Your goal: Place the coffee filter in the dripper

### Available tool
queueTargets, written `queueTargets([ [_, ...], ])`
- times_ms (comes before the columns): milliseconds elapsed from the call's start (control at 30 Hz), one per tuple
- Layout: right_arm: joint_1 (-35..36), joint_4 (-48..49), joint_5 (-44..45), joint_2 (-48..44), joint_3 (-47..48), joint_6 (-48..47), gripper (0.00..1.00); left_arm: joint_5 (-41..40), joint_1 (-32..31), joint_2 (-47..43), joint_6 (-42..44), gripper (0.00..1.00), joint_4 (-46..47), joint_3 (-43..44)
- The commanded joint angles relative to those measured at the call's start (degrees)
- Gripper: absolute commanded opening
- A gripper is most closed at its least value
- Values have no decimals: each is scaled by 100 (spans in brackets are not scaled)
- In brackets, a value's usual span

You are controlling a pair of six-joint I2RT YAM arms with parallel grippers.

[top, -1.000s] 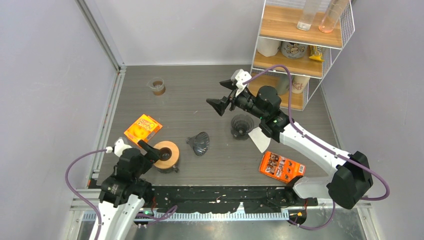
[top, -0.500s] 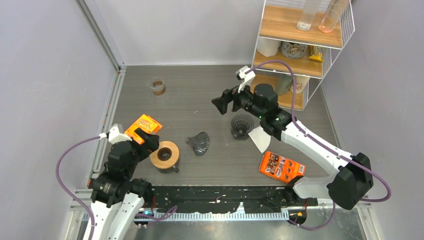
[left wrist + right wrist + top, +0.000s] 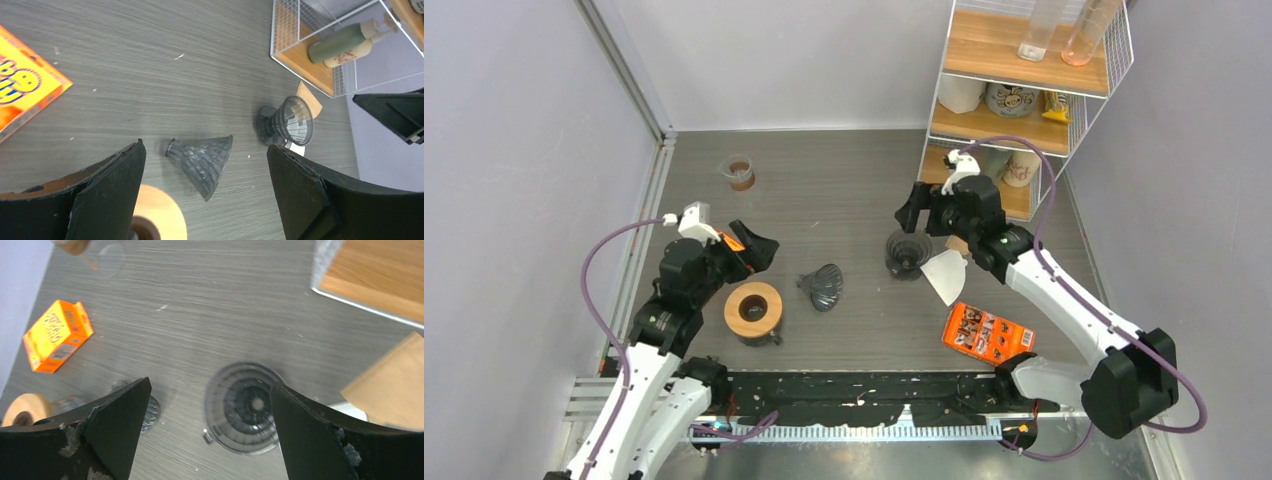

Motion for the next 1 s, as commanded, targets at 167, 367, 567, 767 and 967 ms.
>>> queueTargets([
  [167,-1226,-1068,1203,-762,-622,352,96,687,26,764,132,100,1642,-179],
  [367,-1561,-1362,1402,-144,-746,253,96,570,25,882,298,100,1646,-247],
  [567,-1573,-1355,1625,684,-668,233,99,319,26,749,375,100,1535,-499],
  [767,-1567,-1270,1288,1243,-751,326,84,156,21,733,423,100,1494,-521],
  [967,-1549,-1253,1079,1692,-730,341,69,-45,26,736,420,100,1426,-520],
])
